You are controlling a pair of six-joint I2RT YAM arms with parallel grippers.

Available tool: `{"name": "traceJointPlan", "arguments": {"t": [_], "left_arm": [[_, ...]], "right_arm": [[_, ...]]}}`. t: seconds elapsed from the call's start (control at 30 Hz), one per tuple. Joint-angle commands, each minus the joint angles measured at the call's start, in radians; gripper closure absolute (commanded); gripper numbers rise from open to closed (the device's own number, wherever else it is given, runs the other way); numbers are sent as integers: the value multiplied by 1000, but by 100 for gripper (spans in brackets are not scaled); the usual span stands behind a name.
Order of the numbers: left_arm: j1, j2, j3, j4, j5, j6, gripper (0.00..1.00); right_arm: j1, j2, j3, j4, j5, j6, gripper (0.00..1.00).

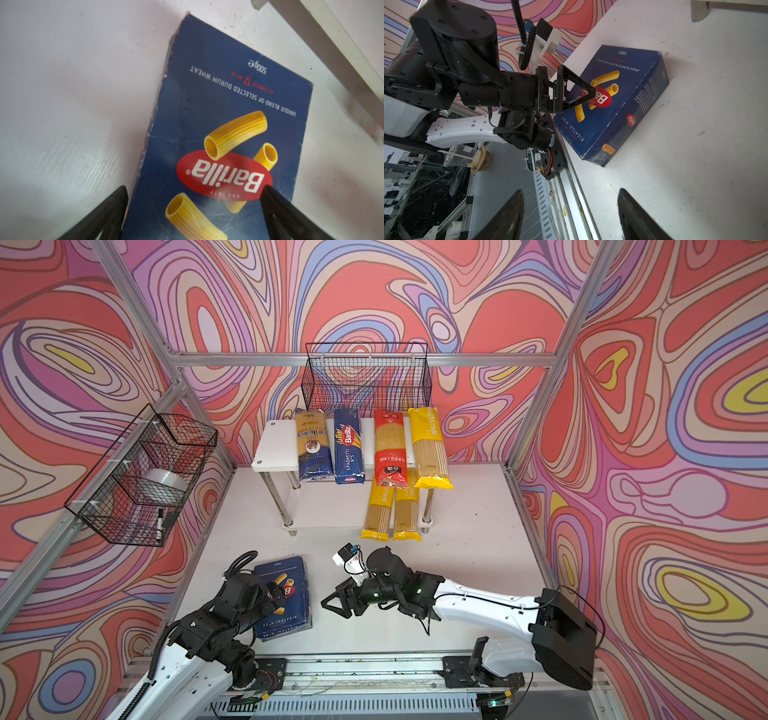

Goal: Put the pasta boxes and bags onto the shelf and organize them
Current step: 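Lower the right gripper to the blue box while the left gripper grips it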

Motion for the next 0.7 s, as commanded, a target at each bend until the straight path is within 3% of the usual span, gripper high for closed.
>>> {"name": "traceJointPlan", "arguments": {"t": [0.0, 0.1, 0.27, 0.4, 0.47, 0.67], "left_arm": [[-4, 20, -7, 56, 131, 4, 0], [-49, 54, -1, 113, 145, 2, 0], [-269, 211, 131, 86, -124, 9, 0], [-397, 410, 209, 132, -185, 10, 0], [-470, 467, 266, 89, -286, -9, 0], [-481, 458, 363, -103, -345, -31, 0]], "right_arm": [[-6, -83, -74, -21, 66, 22, 27], [-9, -139, -134, -36, 107, 65, 27], [-21, -212, -210, -63, 156, 114, 27], [-54, -195, -184, -114, 133, 118, 27], [-78, -188, -175, -115, 99, 140, 27], [-89, -185, -163, -133, 37, 172, 27]]}}
